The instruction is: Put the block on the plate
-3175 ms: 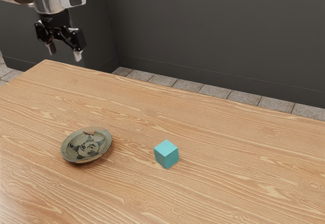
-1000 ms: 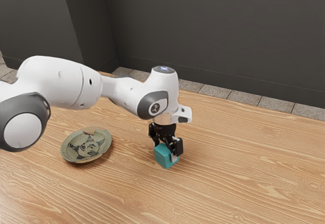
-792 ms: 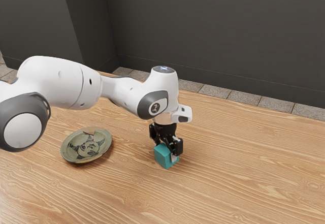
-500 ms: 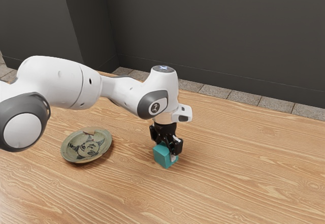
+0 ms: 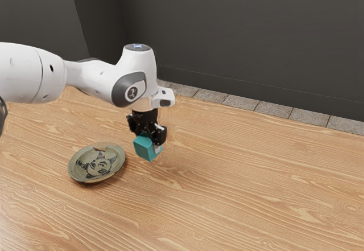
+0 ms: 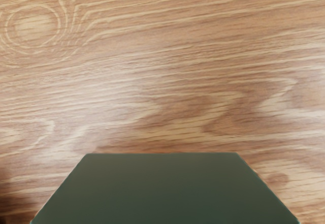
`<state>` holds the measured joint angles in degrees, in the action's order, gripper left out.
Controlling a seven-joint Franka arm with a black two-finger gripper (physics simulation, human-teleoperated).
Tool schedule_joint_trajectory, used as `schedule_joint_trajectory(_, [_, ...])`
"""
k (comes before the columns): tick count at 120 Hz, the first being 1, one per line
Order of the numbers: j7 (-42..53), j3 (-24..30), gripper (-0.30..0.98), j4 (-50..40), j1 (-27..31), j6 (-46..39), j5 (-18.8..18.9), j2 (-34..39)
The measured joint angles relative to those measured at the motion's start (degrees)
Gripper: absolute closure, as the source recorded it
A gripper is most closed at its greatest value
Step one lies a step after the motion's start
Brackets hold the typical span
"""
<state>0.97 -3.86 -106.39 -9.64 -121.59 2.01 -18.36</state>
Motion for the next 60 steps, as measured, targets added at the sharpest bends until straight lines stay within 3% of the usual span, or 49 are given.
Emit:
schedule_joint_trajectory(32, [0.9,-0.7,0.28,-7.78,11.22,1.0,-0.07,5.89])
schedule_joint_trajectory(60, [3.1,0.54,0.28,-6.33,19.57,0.71,-0.37,3.04])
